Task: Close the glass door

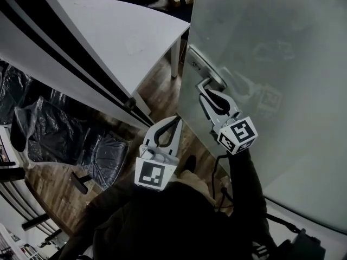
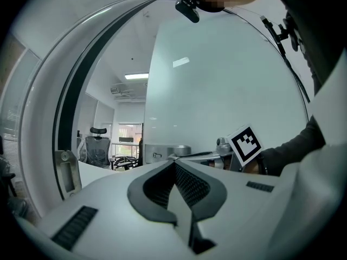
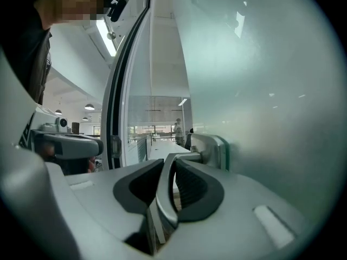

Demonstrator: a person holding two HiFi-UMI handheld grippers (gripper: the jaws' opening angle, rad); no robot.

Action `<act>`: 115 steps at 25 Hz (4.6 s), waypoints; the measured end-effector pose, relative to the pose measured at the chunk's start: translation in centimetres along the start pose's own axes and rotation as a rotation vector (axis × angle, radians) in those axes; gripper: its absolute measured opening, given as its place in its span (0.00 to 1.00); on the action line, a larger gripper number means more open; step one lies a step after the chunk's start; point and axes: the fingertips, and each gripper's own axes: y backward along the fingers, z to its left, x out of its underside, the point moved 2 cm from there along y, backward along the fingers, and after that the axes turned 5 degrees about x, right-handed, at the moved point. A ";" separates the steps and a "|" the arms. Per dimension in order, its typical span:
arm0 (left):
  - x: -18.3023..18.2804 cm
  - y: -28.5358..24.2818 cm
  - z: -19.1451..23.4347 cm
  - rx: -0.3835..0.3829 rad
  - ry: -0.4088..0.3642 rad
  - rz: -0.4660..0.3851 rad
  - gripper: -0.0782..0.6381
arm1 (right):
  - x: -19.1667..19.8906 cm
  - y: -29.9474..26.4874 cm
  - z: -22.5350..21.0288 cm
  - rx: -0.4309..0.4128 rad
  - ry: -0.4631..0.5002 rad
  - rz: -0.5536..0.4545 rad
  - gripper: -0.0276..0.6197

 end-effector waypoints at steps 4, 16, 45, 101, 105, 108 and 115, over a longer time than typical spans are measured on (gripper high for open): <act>0.6 0.9 0.6 -0.010 0.007 0.011 0.10 | 0.1 -0.1 2.3 -0.025 0.001 0.000 0.15; 0.3 5.7 -0.1 -0.127 -0.013 0.016 0.10 | 0.9 0.8 9.0 -0.131 0.026 0.031 0.15; -0.7 17.1 -5.3 -0.360 -0.032 0.006 0.10 | 1.9 3.9 18.5 -0.260 0.047 0.057 0.15; -2.9 19.4 -0.5 -0.291 -0.038 -0.086 0.10 | -4.4 8.0 23.7 -0.219 0.198 -0.108 0.05; -2.3 18.6 -0.4 -0.286 -0.024 -0.081 0.10 | -6.5 9.8 23.9 -0.211 0.150 -0.167 0.05; -2.2 18.1 -0.7 -0.267 -0.022 -0.076 0.10 | -7.0 10.6 23.6 -0.158 0.060 -0.161 0.05; -1.7 17.2 -1.7 -0.221 -0.031 -0.063 0.10 | -5.3 11.5 23.9 -0.085 0.005 -0.134 0.05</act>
